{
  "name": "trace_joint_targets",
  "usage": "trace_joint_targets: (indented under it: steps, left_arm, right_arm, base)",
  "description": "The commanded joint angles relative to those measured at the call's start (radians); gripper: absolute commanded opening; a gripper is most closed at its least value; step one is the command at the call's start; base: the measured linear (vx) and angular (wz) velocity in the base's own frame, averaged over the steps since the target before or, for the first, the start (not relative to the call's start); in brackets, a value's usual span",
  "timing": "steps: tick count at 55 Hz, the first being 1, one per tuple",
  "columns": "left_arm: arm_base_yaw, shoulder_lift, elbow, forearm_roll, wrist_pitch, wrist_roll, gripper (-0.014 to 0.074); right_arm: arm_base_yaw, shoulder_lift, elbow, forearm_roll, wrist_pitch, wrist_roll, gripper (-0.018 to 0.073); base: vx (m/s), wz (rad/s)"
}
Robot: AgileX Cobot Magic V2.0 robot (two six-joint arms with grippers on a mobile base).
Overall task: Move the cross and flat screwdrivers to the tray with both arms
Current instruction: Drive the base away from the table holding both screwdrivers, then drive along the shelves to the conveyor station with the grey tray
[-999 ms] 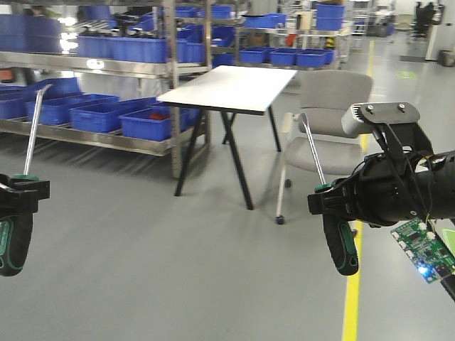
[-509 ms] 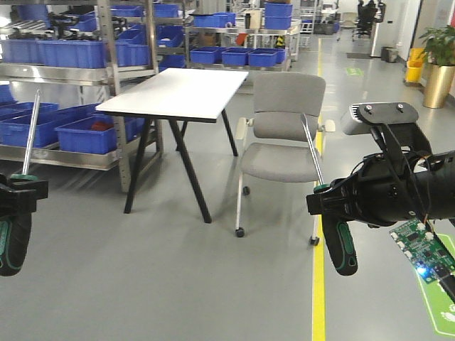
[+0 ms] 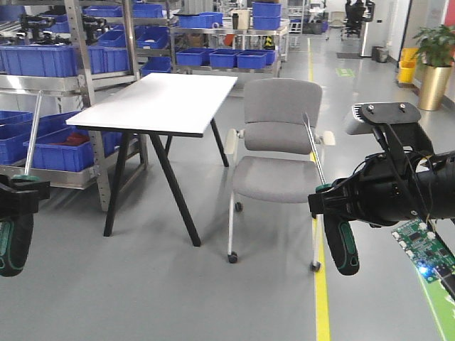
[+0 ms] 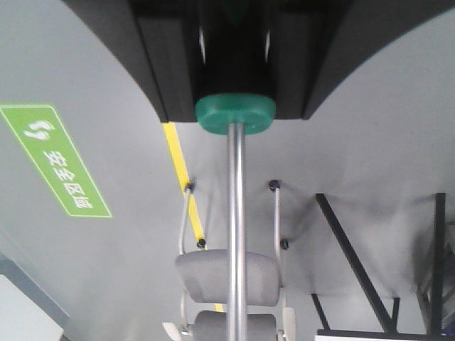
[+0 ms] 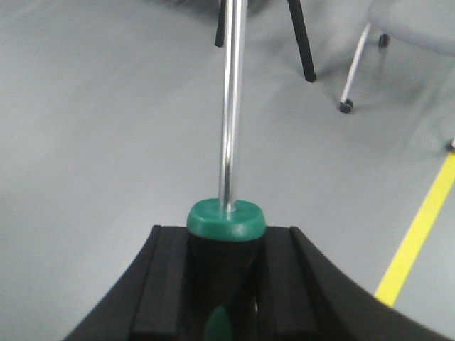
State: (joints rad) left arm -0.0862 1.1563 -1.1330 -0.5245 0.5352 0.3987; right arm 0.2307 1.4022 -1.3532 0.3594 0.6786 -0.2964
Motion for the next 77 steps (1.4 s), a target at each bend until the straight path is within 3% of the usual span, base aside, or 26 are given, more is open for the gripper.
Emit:
trace_joint_targets:
  steps: [1,77]
  left_arm:
    - [-0.005,-0.027,-0.028,-0.031,-0.074,0.000,0.0000]
    - [-0.005,-0.027,-0.028,-0.031,-0.069,0.000,0.0000]
  right_arm:
    - [-0.003,-0.035,-0.036,0.017,-0.078,-0.002,-0.0008]
    - [-0.003,-0.035,-0.036,0.016,-0.078,-0.002,-0.0008]
  base:
    - [0.51,0.22]
    - [0.57,0.58]
